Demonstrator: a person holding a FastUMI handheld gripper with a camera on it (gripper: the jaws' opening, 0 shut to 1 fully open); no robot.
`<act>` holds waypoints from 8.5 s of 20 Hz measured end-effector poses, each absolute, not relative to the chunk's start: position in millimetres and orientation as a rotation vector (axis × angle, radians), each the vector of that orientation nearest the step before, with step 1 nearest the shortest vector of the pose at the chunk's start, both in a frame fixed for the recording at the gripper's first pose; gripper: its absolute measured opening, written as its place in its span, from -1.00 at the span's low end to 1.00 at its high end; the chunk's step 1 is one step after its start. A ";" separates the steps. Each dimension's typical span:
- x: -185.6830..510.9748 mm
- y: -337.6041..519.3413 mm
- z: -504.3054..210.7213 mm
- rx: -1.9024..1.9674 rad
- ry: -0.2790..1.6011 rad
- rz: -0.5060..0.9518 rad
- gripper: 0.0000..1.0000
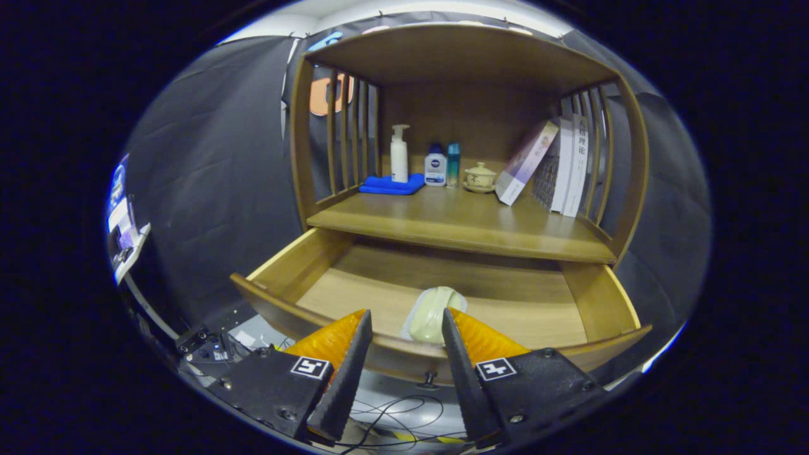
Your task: Pull open the drawer, take out the items inside it, and place them on the countertop above the cabinet.
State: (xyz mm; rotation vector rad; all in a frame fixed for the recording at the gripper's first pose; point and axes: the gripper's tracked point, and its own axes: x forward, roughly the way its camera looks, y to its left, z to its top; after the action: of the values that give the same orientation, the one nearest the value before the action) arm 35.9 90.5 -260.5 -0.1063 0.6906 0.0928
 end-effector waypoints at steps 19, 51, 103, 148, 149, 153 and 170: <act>103.8 62.7 -348.6 -0.041 1.175 0.014 -0.01; 229.5 14.0 -191.0 -0.107 0.933 -0.048 -0.61; -35.6 86.4 -291.9 -0.087 0.512 -0.040 0.85; 136.5 52.5 -335.8 -0.132 0.444 -0.156 0.84; 141.0 51.5 -336.7 -0.134 0.449 -0.160 0.84; 143.5 50.3 -338.5 -0.182 0.436 -0.185 0.85; 85.2 16.5 -285.0 -0.177 0.458 -0.081 0.86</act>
State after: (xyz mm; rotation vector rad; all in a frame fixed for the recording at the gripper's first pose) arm 85.2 16.5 -285.0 -0.1772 0.4585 -0.0812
